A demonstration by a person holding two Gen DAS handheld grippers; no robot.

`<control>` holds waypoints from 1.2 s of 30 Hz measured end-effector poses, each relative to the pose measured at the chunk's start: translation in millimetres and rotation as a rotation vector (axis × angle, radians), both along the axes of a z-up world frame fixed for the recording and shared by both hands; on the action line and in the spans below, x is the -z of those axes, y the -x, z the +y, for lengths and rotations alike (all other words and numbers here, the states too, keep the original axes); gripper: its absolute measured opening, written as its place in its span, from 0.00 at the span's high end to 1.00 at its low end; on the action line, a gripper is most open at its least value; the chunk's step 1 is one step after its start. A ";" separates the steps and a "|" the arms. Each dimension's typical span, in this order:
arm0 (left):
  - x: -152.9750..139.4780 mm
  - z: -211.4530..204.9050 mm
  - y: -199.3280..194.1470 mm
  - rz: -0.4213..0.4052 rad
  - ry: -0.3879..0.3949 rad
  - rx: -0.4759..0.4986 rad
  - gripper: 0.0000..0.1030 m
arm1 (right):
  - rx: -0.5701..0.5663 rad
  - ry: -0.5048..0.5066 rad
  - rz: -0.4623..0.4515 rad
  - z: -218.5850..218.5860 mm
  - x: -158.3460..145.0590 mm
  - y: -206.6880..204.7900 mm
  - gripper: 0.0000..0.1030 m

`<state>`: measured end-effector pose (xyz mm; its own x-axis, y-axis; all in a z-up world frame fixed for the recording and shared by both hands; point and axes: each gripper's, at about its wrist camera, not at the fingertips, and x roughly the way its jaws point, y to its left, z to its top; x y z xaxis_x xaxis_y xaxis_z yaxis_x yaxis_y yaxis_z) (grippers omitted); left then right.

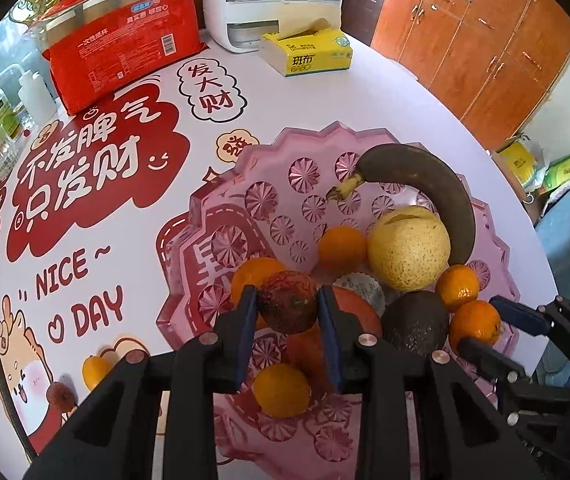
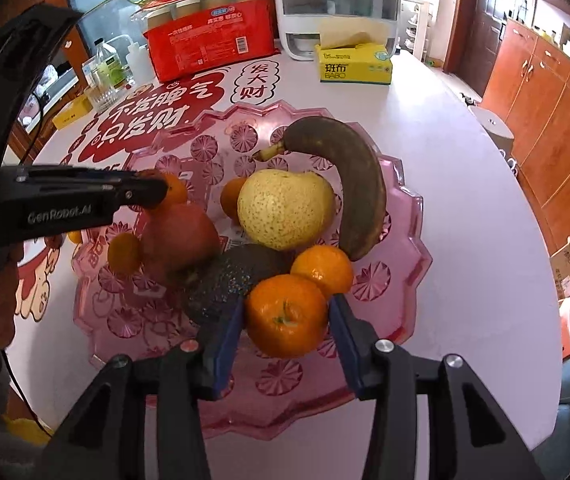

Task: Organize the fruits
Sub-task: 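Open both tools to drop the lychee and tangerine into the bowl, then withdraw both tools from the bowl toward the last loose fruits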

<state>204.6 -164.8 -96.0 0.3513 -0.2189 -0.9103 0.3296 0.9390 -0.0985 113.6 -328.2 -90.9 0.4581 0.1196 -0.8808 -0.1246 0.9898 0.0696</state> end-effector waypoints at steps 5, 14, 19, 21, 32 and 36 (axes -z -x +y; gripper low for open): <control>-3.5 7.5 6.6 0.001 -0.007 -0.005 0.71 | 0.014 -0.016 -0.021 -1.7 -7.1 -2.3 0.56; -12.4 15.3 18.2 -0.008 -0.016 -0.006 0.46 | 0.020 -0.020 -0.024 6.5 -12.1 0.9 0.55; -26.0 22.1 24.9 -0.040 -0.035 -0.007 0.37 | 0.034 -0.032 -0.050 10.5 -22.9 6.3 0.55; -32.2 26.9 27.3 -0.051 -0.041 -0.009 0.29 | 0.040 -0.037 -0.055 12.4 -25.7 7.5 0.55; -75.3 61.9 50.5 -0.109 -0.044 -0.001 0.18 | 0.067 -0.058 -0.107 37.6 -50.4 22.6 0.55; -98.3 76.6 61.5 -0.139 -0.038 0.017 0.17 | 0.073 -0.065 -0.144 49.3 -65.4 29.1 0.55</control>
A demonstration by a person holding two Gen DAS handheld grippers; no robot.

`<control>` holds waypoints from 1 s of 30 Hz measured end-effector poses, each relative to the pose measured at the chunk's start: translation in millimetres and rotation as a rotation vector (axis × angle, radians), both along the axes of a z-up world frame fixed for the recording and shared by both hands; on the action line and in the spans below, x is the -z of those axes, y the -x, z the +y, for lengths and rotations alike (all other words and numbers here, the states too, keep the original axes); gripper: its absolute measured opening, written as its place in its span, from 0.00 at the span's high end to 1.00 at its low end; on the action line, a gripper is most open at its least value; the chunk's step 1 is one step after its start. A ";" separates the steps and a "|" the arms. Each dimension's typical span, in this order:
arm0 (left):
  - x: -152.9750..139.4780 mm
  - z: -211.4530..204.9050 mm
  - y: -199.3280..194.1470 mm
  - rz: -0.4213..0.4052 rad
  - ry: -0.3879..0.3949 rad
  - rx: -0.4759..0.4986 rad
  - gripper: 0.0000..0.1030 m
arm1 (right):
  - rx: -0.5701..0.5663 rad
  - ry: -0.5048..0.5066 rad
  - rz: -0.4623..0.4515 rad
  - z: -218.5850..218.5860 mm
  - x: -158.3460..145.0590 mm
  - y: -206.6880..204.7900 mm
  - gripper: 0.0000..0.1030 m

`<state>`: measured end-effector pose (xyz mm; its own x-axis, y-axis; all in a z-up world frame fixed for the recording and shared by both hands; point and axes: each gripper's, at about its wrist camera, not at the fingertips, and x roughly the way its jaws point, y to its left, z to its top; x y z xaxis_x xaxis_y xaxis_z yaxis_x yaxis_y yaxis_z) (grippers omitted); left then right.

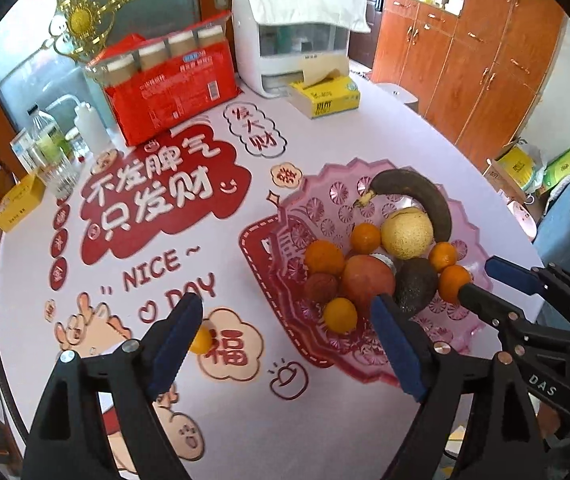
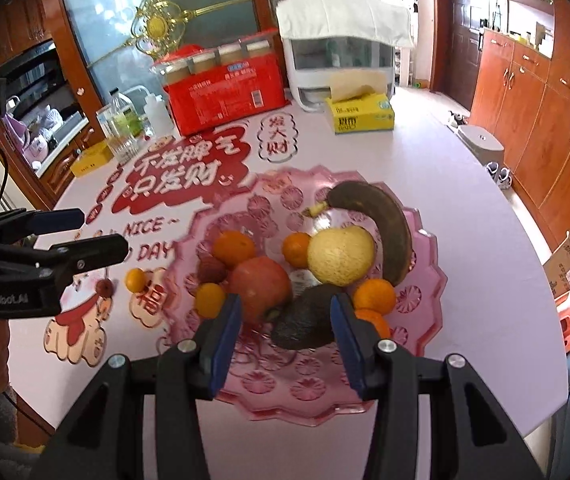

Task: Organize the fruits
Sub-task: 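Withdraw both tools from the bowl toward the last loose fruits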

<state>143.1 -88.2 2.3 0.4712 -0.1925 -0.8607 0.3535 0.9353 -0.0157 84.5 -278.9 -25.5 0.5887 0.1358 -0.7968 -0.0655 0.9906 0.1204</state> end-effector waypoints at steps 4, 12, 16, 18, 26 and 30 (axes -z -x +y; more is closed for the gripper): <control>-28.0 18.5 9.8 -0.056 -0.001 -0.002 0.16 | 0.008 -0.003 -0.043 12.2 -17.3 6.8 0.55; -77.8 84.0 20.4 -0.169 0.003 -0.078 0.12 | 0.000 -0.025 -0.119 48.2 -48.0 15.4 0.55; -81.8 120.5 19.9 -0.172 0.001 -0.129 0.12 | -0.029 -0.029 -0.126 76.1 -50.3 15.4 0.55; -78.2 138.0 18.2 -0.157 0.001 -0.151 0.12 | -0.044 -0.027 -0.121 90.9 -48.2 15.1 0.55; -35.4 179.0 12.4 -0.081 -0.026 -0.158 0.12 | -0.079 -0.034 -0.083 142.3 -29.9 8.2 0.55; -1.6 186.5 7.6 -0.029 -0.040 -0.135 0.12 | -0.076 -0.043 -0.044 160.4 -12.5 0.7 0.55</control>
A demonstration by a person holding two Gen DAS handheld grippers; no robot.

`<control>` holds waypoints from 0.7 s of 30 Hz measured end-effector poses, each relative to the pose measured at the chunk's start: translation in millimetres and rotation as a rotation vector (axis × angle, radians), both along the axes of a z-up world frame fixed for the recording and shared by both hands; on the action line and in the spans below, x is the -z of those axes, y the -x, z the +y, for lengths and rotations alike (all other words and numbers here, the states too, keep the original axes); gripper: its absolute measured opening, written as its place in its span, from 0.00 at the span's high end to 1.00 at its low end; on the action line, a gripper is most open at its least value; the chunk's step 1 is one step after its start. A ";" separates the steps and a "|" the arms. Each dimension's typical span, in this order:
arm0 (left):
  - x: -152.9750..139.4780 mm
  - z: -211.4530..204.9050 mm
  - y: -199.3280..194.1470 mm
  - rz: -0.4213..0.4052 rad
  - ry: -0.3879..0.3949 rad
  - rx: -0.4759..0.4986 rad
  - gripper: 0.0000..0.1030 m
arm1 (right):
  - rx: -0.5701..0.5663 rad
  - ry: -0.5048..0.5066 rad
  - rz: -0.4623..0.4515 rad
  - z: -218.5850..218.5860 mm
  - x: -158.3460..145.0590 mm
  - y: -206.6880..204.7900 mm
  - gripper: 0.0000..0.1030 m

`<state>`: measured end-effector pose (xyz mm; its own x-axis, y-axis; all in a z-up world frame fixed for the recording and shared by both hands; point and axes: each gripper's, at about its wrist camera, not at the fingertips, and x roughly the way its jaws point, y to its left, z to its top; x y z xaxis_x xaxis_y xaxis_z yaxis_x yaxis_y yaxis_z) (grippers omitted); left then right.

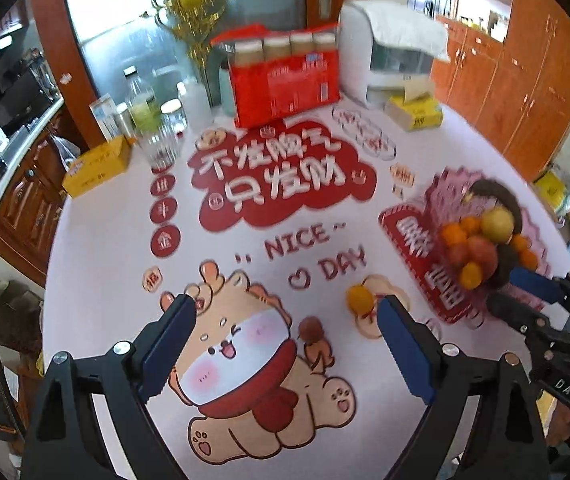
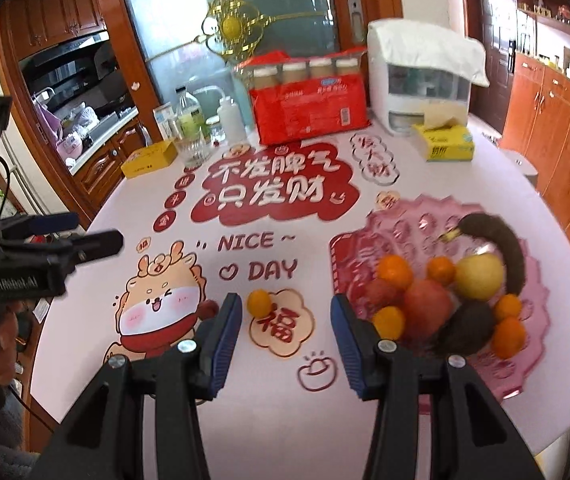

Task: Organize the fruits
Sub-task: 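Withdraw both tools from the bowl toward the last loose fruits, then grasp a red lychee with the left tool while the right tool grasps a small tangerine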

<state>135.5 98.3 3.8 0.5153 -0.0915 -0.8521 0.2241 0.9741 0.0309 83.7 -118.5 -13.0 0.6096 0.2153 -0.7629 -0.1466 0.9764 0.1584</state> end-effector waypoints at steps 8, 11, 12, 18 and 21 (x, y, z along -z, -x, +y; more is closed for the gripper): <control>77.5 7.9 -19.6 0.150 0.057 0.034 0.12 | 0.001 -0.004 0.110 28.4 50.8 -14.6 0.55; 99.0 7.0 -27.4 0.191 0.073 0.034 0.12 | -0.010 0.005 0.137 39.3 67.2 -17.9 0.55; 105.0 6.3 -30.1 0.199 0.074 0.032 0.13 | -0.014 0.006 0.144 42.7 72.0 -19.4 0.55; 134.2 2.9 -44.0 0.276 0.106 0.034 0.27 | -0.026 0.027 0.167 55.1 96.3 -34.2 0.55; 144.9 0.8 -47.1 0.308 0.125 0.039 0.37 | -0.034 0.024 0.184 56.8 106.3 -43.2 0.55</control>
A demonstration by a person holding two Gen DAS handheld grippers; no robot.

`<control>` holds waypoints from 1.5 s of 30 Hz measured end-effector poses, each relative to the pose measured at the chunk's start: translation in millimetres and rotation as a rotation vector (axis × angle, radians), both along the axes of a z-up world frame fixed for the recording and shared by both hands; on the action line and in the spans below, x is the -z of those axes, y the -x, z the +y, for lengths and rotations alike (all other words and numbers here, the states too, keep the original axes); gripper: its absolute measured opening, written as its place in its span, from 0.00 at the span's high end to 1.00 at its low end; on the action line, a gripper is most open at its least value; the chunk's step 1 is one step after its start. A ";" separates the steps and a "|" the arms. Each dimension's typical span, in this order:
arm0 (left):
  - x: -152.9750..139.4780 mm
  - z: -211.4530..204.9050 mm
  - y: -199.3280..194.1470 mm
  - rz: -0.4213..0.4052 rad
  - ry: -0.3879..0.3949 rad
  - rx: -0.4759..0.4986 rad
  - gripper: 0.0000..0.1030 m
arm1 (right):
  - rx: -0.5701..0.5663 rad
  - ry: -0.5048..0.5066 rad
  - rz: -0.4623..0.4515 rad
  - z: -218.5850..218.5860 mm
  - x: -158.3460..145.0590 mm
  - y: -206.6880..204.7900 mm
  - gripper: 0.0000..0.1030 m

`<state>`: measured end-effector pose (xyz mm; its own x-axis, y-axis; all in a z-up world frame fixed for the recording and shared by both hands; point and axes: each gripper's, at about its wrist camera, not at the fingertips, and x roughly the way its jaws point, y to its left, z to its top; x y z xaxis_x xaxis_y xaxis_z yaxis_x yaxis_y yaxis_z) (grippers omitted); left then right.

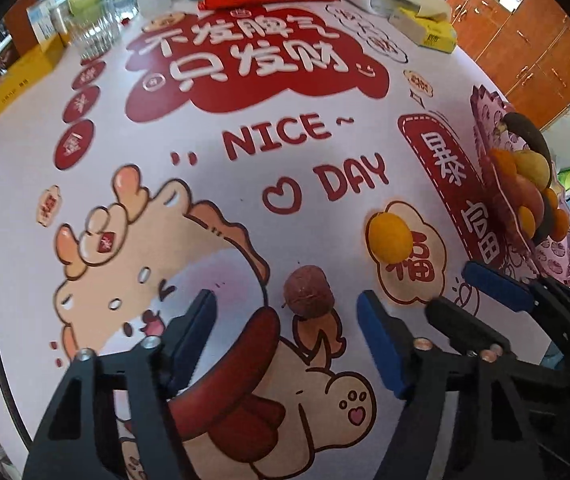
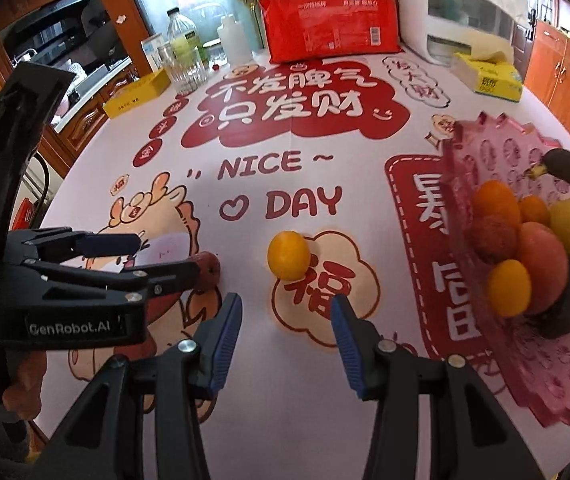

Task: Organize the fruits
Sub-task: 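Grasp a red lychee with the left tool while the right tool grasps a small tangerine, then carry the lychee and small tangerine over the pink bowl with both tools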

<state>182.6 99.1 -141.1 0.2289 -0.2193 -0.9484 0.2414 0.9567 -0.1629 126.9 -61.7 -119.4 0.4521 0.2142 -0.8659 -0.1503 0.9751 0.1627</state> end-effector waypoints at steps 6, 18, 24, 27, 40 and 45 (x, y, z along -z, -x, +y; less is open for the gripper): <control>12.8 -0.1 -5.7 0.050 0.037 -0.015 0.50 | -0.020 0.009 0.005 0.9 13.0 -14.2 0.55; 23.0 -9.3 -9.9 0.075 0.072 -0.014 0.73 | -0.048 -0.003 0.036 1.0 31.8 -38.8 0.64; 21.7 -5.6 -9.5 0.066 0.080 -0.039 0.74 | -0.082 -0.010 0.032 6.8 33.1 -38.7 0.73; 16.5 -1.8 -6.8 0.054 0.080 -0.050 0.75 | -0.088 -0.019 0.034 6.0 31.9 -36.1 0.73; -45.6 -16.8 23.2 -0.078 0.071 -0.045 0.75 | -0.109 -0.028 -0.065 -5.0 -15.9 4.3 0.73; -79.1 -44.8 37.7 -0.153 0.084 -0.017 0.75 | -0.108 -0.011 -0.119 -25.0 -41.3 25.6 0.73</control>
